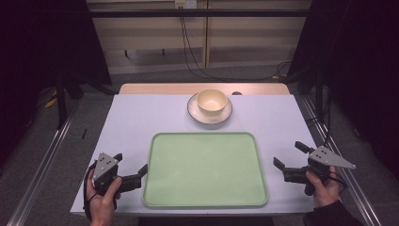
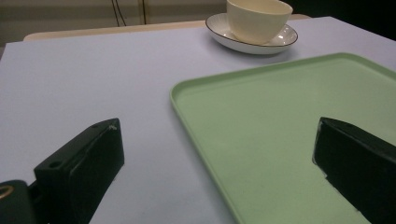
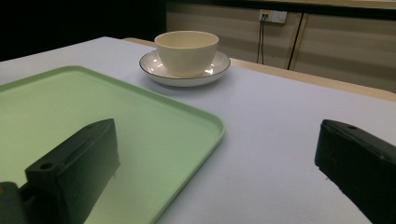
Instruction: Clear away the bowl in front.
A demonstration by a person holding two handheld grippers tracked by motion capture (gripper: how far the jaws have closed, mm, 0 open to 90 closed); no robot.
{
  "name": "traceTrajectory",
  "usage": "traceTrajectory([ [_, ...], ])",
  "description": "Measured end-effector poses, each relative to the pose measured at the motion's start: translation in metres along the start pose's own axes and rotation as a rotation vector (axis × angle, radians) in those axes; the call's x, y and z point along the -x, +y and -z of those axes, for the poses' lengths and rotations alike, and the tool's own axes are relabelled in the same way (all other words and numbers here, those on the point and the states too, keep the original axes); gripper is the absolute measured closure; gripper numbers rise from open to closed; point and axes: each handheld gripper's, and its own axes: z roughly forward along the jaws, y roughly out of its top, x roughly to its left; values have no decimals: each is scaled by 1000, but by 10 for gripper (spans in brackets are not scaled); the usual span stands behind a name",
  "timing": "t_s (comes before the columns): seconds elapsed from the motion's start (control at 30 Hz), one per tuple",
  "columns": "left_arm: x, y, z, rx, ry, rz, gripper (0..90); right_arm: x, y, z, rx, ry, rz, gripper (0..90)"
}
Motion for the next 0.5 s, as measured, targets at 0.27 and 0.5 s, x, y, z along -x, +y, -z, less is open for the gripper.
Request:
traceTrajectory([
  [0.27, 3, 0, 1, 8, -7, 6, 20, 1, 0, 0, -3, 8, 9, 0],
  [0.5, 8, 1, 2, 12, -17, -5, 30, 2, -1, 0, -14, 4, 15, 0],
])
